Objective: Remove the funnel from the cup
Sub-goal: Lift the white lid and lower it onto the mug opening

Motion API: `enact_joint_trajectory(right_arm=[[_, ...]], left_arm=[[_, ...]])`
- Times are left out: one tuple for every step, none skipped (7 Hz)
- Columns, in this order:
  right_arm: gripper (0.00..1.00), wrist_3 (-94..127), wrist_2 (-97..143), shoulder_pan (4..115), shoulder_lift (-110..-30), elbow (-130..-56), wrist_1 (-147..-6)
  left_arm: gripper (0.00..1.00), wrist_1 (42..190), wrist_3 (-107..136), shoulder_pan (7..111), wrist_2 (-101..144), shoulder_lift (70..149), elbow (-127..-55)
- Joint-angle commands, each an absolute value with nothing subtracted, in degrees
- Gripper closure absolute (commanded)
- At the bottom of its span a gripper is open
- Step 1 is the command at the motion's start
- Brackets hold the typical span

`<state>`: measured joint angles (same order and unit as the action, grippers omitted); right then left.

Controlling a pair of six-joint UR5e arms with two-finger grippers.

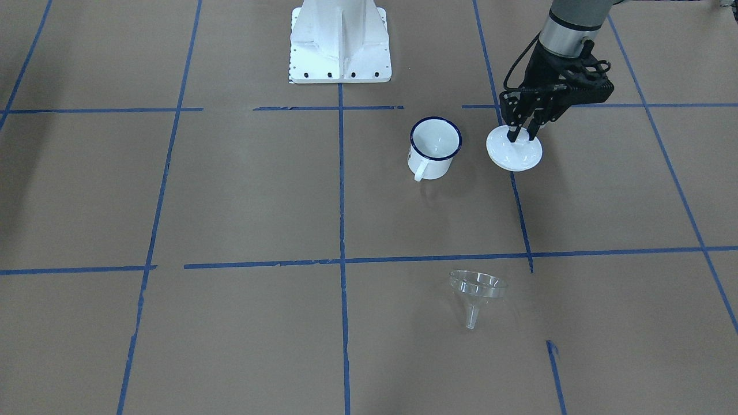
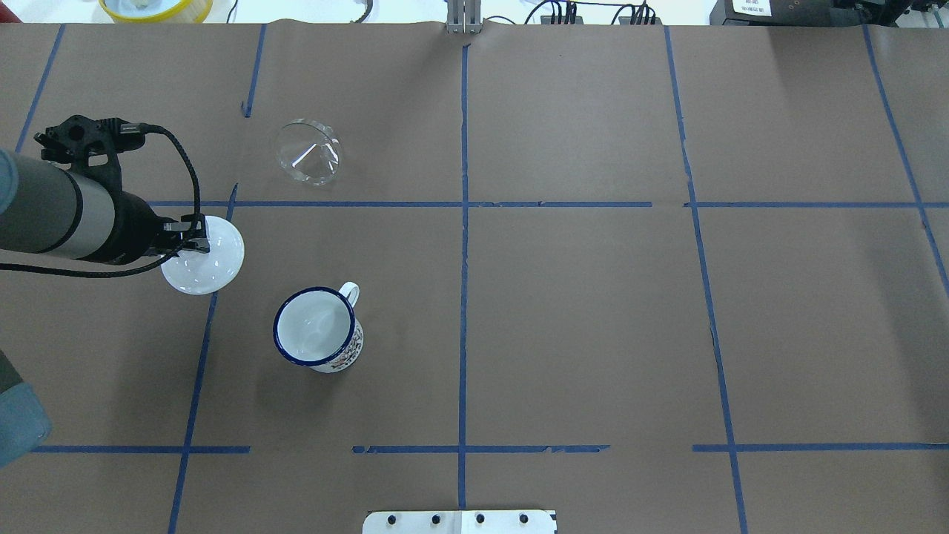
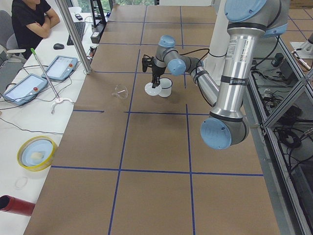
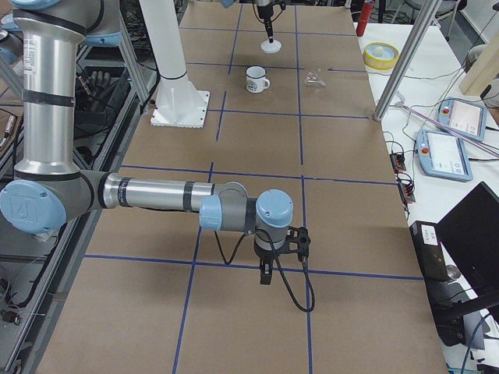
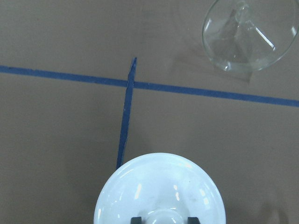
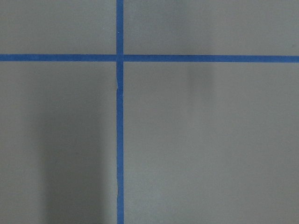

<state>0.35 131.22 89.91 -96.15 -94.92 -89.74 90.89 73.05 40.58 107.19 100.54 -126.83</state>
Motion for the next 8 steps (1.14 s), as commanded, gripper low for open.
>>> enact_joint_trajectory(right_arm=[[0.0, 0.4, 131.2, 89.9, -96.2, -94.9, -89.7], [0.0, 0.4, 131.2, 89.9, -96.2, -94.9, -89.7], [0.0, 0.4, 131.2, 89.9, -96.2, -94.9, -89.7], [0.0, 0.4, 131.2, 89.9, -96.2, -94.9, -89.7], [0.0, 0.4, 131.2, 89.9, -96.2, -94.9, -89.7], [0.0, 0.4, 131.2, 89.9, -96.2, -94.9, -89.7], [0.0, 0.4, 131.2, 89.9, -96.2, -94.9, -89.7], [0.0, 0.4, 131.2, 89.9, -96.2, -94.9, -89.7]], left_arm=[[1.0, 87.7, 82.1, 33.9, 107.2, 104.6, -126.9], [1.0, 81.9, 84.7, 30.8, 107.0, 109.7, -126.0], [1.0, 76.8, 85.4, 29.3, 102.9, 115.1, -124.2], [1.0, 76.9, 86.7, 28.7, 102.1, 115.2, -122.8], [1.0, 77.2, 86.8, 28.7, 102.2, 115.5, -122.0], [1.0, 77.3, 86.7, 28.7, 102.3, 115.8, -121.4], [1.0, 78.5, 86.7, 28.7, 102.3, 115.7, -120.9], [1.0, 78.9, 86.6, 28.7, 102.3, 115.8, -120.4]])
